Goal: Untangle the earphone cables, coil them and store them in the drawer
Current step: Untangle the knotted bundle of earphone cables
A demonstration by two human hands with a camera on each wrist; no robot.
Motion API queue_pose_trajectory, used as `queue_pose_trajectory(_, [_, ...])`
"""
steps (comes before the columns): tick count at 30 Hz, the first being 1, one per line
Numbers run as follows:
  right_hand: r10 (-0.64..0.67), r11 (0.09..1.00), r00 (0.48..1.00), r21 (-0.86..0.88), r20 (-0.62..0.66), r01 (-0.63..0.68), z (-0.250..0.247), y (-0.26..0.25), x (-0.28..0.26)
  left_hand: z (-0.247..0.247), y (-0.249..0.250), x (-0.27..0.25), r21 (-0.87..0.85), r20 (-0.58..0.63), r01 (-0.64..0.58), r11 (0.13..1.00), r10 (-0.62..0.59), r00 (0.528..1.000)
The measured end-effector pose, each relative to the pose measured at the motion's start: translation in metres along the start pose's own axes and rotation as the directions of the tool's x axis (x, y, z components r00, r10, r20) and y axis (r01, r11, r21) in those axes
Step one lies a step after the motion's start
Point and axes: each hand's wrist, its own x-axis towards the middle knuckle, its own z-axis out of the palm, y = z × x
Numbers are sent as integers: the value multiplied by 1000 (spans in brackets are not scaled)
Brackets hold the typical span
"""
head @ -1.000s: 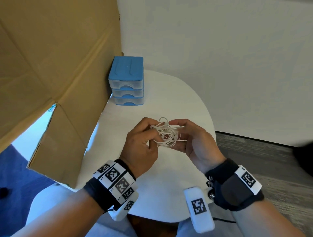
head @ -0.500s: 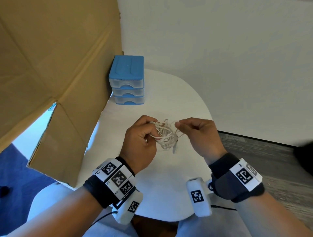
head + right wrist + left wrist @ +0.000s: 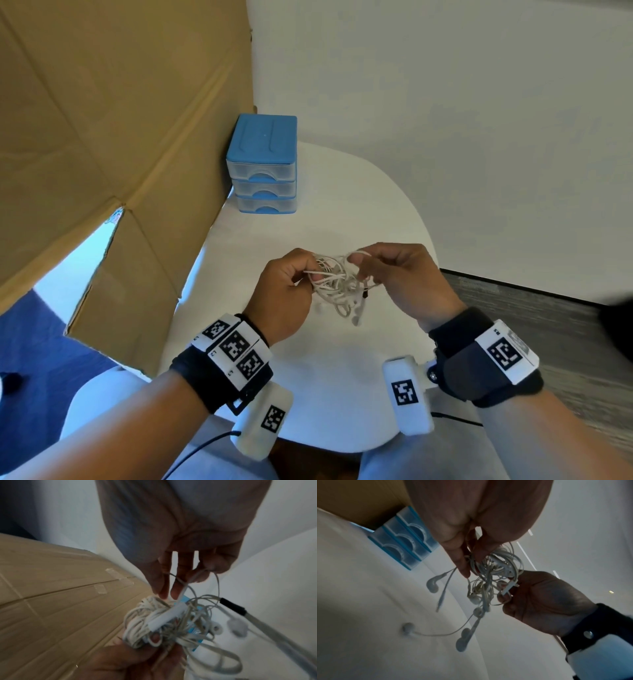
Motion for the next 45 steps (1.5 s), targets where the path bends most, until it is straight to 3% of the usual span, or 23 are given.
queue_pose_trajectory(3, [66, 966, 987, 256, -143, -28, -3, -2, 1, -2, 7, -1, -89, 7, 151, 985, -151, 988])
queue_pose_trajectory(5, [154, 917, 974, 391, -165, -79, -9, -1, 1, -3, 13, 0, -198, 8, 268, 943, -272, 962])
queue_pose_trajectory(10, [199, 955, 971, 250, -133, -162, -14, 11, -3, -8, 19, 4, -500, 88, 475, 724, -504, 859])
queue_pose_trajectory(14, [224, 959, 970, 201, -95, -202, -17, 11, -4, -7, 24, 4, -605, 127, 507, 614, -554, 823])
queue_pose_trajectory(21, [230, 891, 973, 403, -5, -208, -11, 14, -12, -11, 22, 8, -624, 66, 502, 598, -600, 797])
queue_pose_trajectory(25, [140, 948, 990, 289, -4, -132, -3, 19, -18, -15, 20, 9, -669, 68, 501, 548, -627, 776])
queue_pose_trajectory(29, [45, 976, 996, 210, 77, -60, 6, 17, -23, -17, 23, 11, -705, 81, 482, 520, -616, 783])
queue_pose_trajectory(34, [-115, 993, 992, 19, 56, 114, 9, 17, -26, -17, 27, 10, -701, 93, 464, 542, -576, 812])
queue_pose_trajectory(39, [-112, 988, 992, -101, 54, 117, 16, 10, -32, -18, 23, 9, -759, 92, 410, 505, -540, 837])
queue_pose_trajectory(45, [-53, 988, 994, -139, 91, 66, 28, 9, -38, -11, 37, 5, -688, 39, 354, 634, -454, 890])
